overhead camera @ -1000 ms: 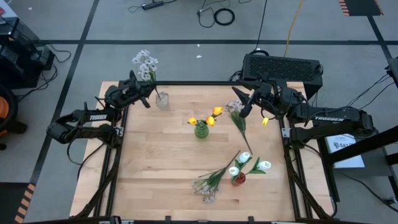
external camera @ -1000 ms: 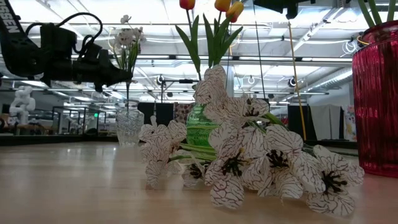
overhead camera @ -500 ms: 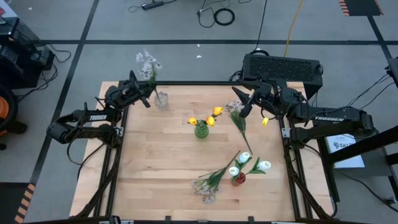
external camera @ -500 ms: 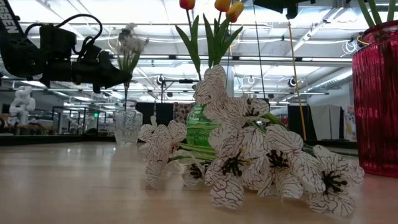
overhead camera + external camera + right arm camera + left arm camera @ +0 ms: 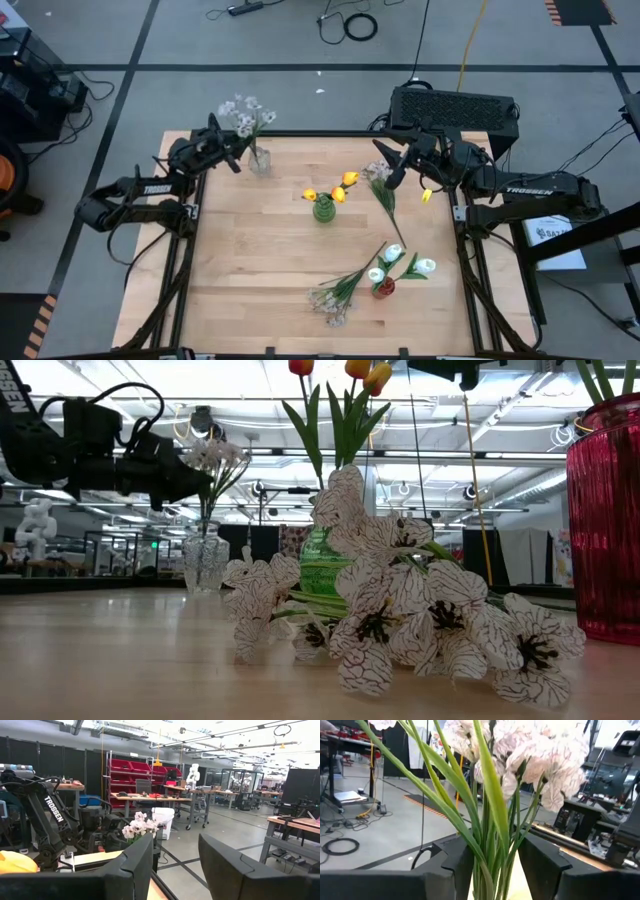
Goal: Sort flowers into vase by color
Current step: Put the bottom left white flowers into the transparent vase
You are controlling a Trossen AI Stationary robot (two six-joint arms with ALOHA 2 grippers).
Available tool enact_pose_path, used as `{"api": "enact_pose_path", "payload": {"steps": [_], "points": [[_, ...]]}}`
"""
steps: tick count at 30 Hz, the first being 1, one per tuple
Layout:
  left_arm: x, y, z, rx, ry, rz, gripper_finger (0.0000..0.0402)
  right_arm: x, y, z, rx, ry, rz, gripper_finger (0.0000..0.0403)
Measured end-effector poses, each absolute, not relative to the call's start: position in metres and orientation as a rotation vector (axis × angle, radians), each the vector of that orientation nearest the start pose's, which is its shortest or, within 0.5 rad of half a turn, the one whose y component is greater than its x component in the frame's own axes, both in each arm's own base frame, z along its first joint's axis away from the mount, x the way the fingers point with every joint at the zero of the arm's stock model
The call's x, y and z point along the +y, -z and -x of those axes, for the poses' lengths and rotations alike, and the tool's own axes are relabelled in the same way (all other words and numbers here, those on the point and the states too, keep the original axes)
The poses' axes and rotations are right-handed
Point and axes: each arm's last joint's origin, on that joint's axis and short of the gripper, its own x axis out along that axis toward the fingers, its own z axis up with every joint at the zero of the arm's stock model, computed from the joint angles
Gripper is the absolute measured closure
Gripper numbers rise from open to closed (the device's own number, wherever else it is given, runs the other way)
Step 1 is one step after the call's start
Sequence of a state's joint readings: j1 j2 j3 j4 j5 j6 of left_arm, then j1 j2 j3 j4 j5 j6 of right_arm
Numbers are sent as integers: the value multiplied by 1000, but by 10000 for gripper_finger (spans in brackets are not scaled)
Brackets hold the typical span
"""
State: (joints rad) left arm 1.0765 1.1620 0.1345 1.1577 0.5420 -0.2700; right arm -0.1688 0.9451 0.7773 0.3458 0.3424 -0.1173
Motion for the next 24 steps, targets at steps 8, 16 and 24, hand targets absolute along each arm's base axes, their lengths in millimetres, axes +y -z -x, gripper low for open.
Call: {"api": "enact_pose_path", "payload": {"steps": [8,16,24], "points": [[154,-190,-94,-230,-533,190,194,-45,-350,-206,-128,513,86,252],[150,-202,-84,-298,-503,212,166,-45,-349,-206,-121,512,77,252],[145,-214,-75,-349,-491,234,166,-46,-352,-198,-121,595,61,252]]}}
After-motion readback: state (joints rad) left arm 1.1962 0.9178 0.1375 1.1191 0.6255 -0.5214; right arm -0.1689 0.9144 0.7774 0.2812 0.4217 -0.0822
